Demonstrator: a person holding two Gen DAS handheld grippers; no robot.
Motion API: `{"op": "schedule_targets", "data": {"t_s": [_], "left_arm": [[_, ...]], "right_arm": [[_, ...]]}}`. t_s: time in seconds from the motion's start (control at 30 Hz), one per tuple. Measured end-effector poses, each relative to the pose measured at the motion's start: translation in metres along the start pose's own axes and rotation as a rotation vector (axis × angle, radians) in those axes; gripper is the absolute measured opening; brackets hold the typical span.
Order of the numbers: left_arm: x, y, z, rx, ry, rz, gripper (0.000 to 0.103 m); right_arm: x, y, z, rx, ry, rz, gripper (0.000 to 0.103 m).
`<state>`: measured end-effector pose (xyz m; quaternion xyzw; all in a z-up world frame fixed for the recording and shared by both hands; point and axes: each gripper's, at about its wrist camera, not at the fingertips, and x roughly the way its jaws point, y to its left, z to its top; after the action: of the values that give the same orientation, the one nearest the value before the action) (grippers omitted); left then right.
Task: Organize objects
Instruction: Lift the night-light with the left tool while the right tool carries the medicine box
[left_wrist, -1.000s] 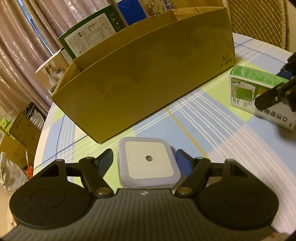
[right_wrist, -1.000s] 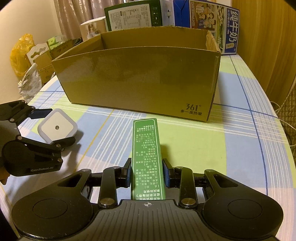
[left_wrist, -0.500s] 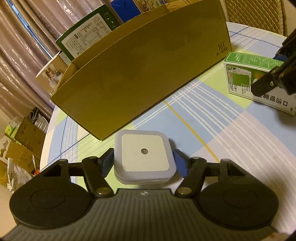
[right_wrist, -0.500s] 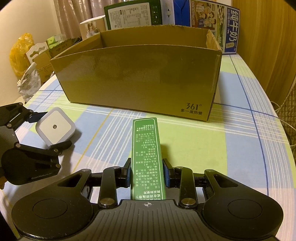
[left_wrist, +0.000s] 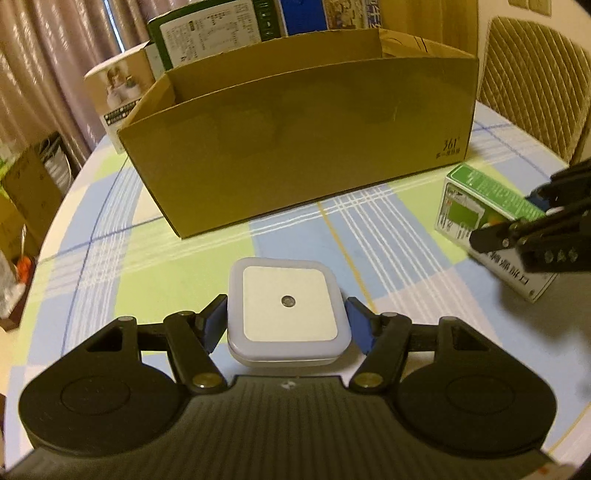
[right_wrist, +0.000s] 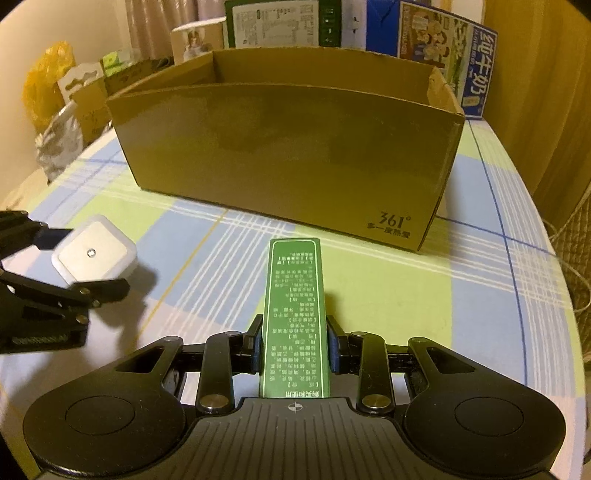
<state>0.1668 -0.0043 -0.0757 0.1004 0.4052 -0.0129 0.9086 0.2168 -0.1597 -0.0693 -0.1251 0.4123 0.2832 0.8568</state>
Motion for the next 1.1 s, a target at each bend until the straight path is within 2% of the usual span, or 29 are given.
{"op": "schedule_targets", "data": {"t_s": [0.13, 0.47, 0.8, 1.1], "left_arm": [[-0.006, 0.007, 0.002, -0.076, 0.015, -0.026, 0.064], [-0.055, 0.014, -0.005, -0.194, 0.015, -0.051, 0.063], [-0.101, 0.015, -0.017, -0.231, -0.027, -0.060, 0.063], [-0.113, 0.017, -0.023, -0.251, -0.040, -0.065, 0.063]], "right_arm": [[-0.006, 0.004, -0.004, 0.013, 0.000, -0.024, 0.028], [-0.055, 0.025, -0.018, 0.077, -0.011, 0.000, 0.028], [-0.082, 0.038, -0.032, 0.103, -0.006, -0.013, 0.028], [-0.085, 0.044, -0.048, 0.098, 0.016, -0.021, 0.028]]}}
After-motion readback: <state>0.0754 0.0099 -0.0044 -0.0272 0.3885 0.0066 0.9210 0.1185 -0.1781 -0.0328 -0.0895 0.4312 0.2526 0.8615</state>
